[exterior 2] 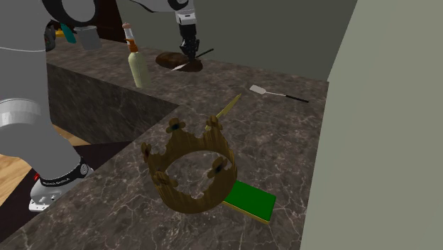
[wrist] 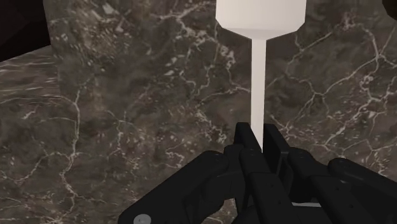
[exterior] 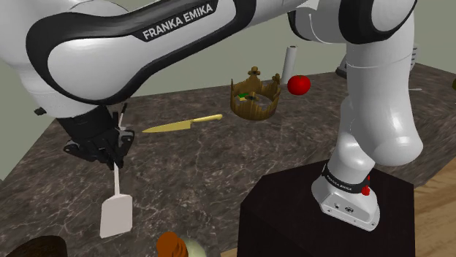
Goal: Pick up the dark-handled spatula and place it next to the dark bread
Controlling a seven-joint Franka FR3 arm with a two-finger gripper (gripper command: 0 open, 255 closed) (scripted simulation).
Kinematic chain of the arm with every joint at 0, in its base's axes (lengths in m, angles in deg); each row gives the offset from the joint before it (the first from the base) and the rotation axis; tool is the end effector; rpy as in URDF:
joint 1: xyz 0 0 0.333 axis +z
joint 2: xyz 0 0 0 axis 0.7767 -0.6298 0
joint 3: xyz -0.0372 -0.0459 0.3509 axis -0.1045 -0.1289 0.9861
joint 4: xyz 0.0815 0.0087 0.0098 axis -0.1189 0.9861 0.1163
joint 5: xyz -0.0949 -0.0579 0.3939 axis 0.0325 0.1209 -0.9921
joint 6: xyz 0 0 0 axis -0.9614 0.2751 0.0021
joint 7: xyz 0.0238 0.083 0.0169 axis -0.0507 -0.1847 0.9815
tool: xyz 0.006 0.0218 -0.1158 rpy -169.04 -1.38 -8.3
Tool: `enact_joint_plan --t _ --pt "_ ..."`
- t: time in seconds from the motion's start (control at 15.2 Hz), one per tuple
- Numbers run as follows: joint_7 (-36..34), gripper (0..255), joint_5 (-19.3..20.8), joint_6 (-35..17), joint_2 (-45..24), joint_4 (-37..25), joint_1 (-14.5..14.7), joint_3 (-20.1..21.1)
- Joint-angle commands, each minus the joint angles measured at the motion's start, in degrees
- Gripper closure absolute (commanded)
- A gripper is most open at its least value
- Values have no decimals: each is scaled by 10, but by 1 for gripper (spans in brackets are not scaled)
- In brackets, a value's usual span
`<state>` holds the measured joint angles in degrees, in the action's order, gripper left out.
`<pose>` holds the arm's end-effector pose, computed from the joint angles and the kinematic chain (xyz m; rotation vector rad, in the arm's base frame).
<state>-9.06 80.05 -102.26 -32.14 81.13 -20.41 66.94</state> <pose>0.4696 0.5219 0.4813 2.9648 -0.9705 0.0988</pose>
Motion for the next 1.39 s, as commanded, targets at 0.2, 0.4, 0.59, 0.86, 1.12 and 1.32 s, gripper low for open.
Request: enact_joint_plan --t 0.2,0.4,0.59,0.86,1.12,1.32 --pt "-5 255 4 -37 -6 32 -2 -2" --pt "-8 255 7 -57 -11 47 -2 -3" --pt "-12 255 11 -77 -17 62 -2 -5" --pt "-17 255 17 -103 -28 78 -1 -8" --pt "-22 255 23 -128 -39 93 0 -11" --pt "-26 255 28 -146 -49 102 1 -14"
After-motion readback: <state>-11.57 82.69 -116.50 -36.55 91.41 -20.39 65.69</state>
